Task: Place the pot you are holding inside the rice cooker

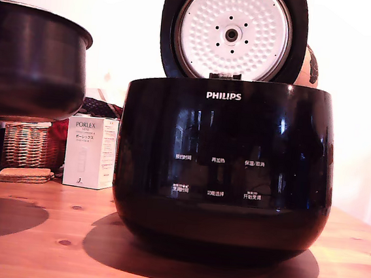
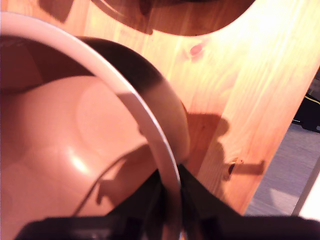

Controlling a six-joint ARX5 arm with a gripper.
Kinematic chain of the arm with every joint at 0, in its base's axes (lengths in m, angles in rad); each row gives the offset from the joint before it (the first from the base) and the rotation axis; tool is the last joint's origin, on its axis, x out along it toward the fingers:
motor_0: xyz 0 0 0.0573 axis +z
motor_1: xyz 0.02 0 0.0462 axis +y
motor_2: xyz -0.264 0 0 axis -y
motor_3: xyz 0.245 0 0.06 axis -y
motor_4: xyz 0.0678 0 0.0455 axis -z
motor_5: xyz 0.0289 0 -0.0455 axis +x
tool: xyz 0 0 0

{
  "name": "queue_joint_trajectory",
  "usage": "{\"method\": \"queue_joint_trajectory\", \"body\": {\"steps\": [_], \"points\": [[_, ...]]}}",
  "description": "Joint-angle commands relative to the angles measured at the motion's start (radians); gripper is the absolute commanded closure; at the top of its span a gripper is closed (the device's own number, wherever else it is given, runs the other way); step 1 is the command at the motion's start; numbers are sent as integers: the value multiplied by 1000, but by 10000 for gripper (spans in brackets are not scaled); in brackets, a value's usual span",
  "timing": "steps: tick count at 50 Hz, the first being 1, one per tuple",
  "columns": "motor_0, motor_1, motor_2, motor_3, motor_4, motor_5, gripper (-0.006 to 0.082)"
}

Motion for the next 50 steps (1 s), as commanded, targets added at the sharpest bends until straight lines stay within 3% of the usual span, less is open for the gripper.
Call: {"method": "queue_joint_trajectory", "body": {"steps": [1, 32, 40, 50], "points": [[-3, -28, -5, 19, -20, -3, 791], [-4, -28, 3, 19, -19, -3, 791], [-11, -30, 64, 19, -10, -4, 791], [-40, -32, 190, 19, 105, -33, 791]]}}
